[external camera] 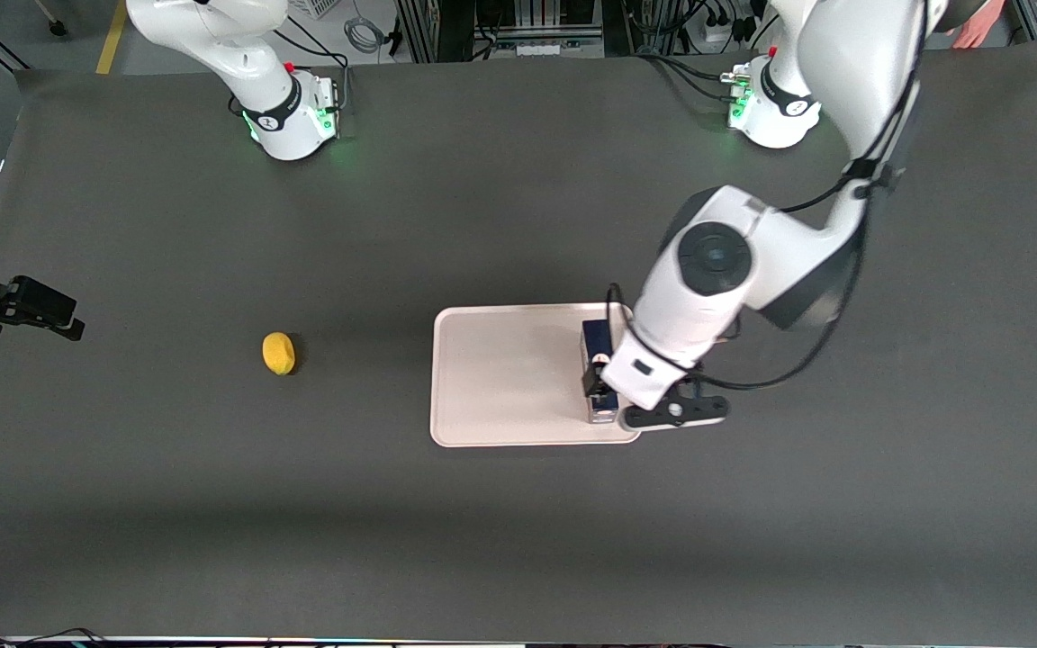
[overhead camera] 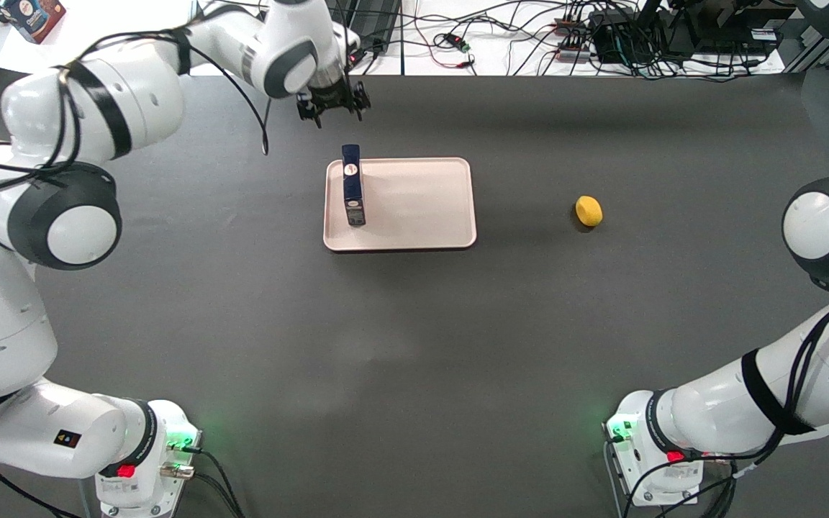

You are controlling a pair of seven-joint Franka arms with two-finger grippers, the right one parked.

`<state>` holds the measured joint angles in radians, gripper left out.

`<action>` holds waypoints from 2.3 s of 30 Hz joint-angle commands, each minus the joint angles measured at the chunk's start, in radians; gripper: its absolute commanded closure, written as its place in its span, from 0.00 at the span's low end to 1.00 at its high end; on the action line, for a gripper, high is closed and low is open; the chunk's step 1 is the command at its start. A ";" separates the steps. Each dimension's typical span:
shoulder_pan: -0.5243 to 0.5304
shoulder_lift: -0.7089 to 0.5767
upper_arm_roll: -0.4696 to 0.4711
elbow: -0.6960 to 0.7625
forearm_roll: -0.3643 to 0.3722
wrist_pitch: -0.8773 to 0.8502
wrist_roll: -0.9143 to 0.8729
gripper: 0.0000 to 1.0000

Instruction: Place cookie box on tray

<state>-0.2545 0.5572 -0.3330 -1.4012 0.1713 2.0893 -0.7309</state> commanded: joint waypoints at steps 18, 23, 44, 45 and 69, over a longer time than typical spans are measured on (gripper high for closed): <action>0.305 -0.252 0.098 0.004 -0.099 -0.324 0.442 0.00; 0.311 -0.295 0.173 -0.005 -0.101 -0.367 0.565 0.00; 0.330 -0.474 0.242 -0.193 -0.101 -0.391 0.591 0.00; 0.330 -0.477 0.244 -0.197 -0.101 -0.388 0.591 0.00; 0.325 -0.496 0.249 -0.217 -0.099 -0.367 0.591 0.00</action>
<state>0.0724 0.1031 -0.0864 -1.5776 0.0836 1.7034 -0.1550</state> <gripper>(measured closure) 0.000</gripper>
